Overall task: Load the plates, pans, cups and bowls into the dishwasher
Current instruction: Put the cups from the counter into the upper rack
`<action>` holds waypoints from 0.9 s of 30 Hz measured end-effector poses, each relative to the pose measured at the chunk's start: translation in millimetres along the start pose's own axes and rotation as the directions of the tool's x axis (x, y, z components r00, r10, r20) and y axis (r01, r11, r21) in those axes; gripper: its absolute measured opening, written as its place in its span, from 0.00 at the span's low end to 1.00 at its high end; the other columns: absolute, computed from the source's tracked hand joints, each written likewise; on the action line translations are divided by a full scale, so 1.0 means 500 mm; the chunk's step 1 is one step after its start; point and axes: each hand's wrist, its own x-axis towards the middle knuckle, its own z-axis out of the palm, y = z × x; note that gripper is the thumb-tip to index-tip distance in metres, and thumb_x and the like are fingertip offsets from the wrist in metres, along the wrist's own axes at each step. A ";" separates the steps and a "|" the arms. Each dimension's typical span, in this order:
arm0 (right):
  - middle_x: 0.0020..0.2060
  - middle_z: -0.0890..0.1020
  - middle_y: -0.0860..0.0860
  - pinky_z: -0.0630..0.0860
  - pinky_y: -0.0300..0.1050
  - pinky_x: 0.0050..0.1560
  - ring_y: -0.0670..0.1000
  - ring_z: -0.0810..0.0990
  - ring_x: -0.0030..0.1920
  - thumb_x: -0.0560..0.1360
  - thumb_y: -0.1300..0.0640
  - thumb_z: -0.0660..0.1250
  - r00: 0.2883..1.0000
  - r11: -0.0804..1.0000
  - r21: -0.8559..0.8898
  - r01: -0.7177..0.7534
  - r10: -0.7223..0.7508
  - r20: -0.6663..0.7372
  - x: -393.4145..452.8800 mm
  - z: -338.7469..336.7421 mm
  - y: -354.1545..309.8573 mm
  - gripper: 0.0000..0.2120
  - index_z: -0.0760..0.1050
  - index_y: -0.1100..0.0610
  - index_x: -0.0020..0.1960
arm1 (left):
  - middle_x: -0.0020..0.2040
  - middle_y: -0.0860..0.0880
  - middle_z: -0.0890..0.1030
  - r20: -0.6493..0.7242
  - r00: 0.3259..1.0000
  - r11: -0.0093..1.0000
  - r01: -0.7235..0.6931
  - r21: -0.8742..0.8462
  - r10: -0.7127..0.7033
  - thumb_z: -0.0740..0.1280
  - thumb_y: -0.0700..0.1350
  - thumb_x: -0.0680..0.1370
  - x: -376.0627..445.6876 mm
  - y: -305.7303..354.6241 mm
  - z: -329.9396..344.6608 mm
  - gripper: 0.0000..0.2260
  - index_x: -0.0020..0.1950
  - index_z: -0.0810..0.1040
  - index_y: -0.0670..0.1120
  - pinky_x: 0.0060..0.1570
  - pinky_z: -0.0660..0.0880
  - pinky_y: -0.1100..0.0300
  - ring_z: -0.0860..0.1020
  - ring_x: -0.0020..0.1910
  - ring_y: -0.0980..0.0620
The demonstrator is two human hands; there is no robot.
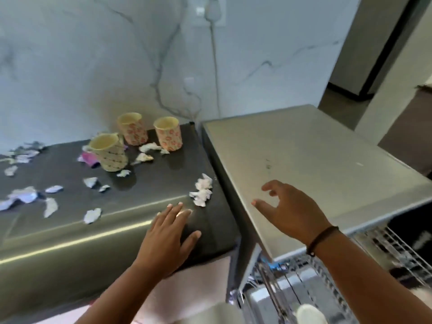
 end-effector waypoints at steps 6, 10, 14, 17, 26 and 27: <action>0.53 0.80 0.49 0.72 0.43 0.49 0.52 0.79 0.53 0.70 0.37 0.66 0.991 0.991 -0.010 0.133 -0.132 0.035 0.117 0.127 -0.229 0.21 0.73 0.46 0.60 | 0.79 0.52 0.54 0.013 0.990 0.989 0.142 0.045 -0.143 0.53 0.66 0.77 0.004 -0.245 -0.048 0.30 0.76 0.58 0.55 0.75 0.48 0.54 0.50 0.78 0.51; 0.60 0.76 0.50 0.72 0.47 0.59 0.53 0.75 0.60 0.73 0.38 0.64 0.965 0.969 -0.051 0.240 -0.232 0.122 0.189 0.224 -0.379 0.25 0.69 0.48 0.65 | 0.79 0.51 0.51 0.024 0.974 0.972 0.223 0.067 -0.225 0.52 0.66 0.78 0.013 -0.383 -0.077 0.31 0.77 0.56 0.53 0.76 0.47 0.52 0.47 0.78 0.50; 0.65 0.71 0.52 0.69 0.51 0.65 0.55 0.69 0.66 0.74 0.40 0.63 0.936 0.947 -0.089 0.308 -0.285 0.207 0.239 0.296 -0.467 0.28 0.63 0.49 0.70 | 0.79 0.50 0.51 0.015 0.955 0.952 0.295 0.083 -0.297 0.50 0.68 0.77 0.027 -0.453 -0.072 0.34 0.78 0.53 0.52 0.76 0.46 0.50 0.47 0.78 0.49; 0.68 0.68 0.52 0.66 0.52 0.67 0.55 0.66 0.68 0.74 0.41 0.63 0.897 0.917 -0.121 0.380 -0.334 0.290 0.282 0.343 -0.505 0.30 0.60 0.49 0.73 | 0.79 0.50 0.51 -0.011 0.944 0.942 0.331 0.065 -0.331 0.46 0.71 0.75 0.026 -0.477 -0.052 0.38 0.79 0.53 0.52 0.75 0.41 0.52 0.47 0.78 0.50; 0.74 0.63 0.50 0.66 0.51 0.70 0.50 0.64 0.72 0.64 0.36 0.73 0.930 0.939 0.303 0.162 -0.248 0.272 0.430 0.468 -0.561 0.51 0.50 0.50 0.76 | 0.79 0.56 0.43 -0.035 0.943 0.943 0.333 0.010 -0.332 0.43 0.74 0.72 0.029 -0.487 -0.038 0.39 0.79 0.48 0.56 0.73 0.34 0.52 0.33 0.75 0.54; 0.73 0.65 0.49 0.66 0.51 0.70 0.49 0.65 0.71 0.62 0.38 0.75 0.932 0.913 0.387 0.126 -0.243 0.270 0.444 0.484 -0.567 0.52 0.51 0.50 0.76 | 0.79 0.55 0.45 -0.038 0.940 0.940 0.340 0.006 -0.340 0.45 0.74 0.72 0.031 -0.486 -0.038 0.39 0.79 0.50 0.56 0.73 0.36 0.51 0.36 0.76 0.53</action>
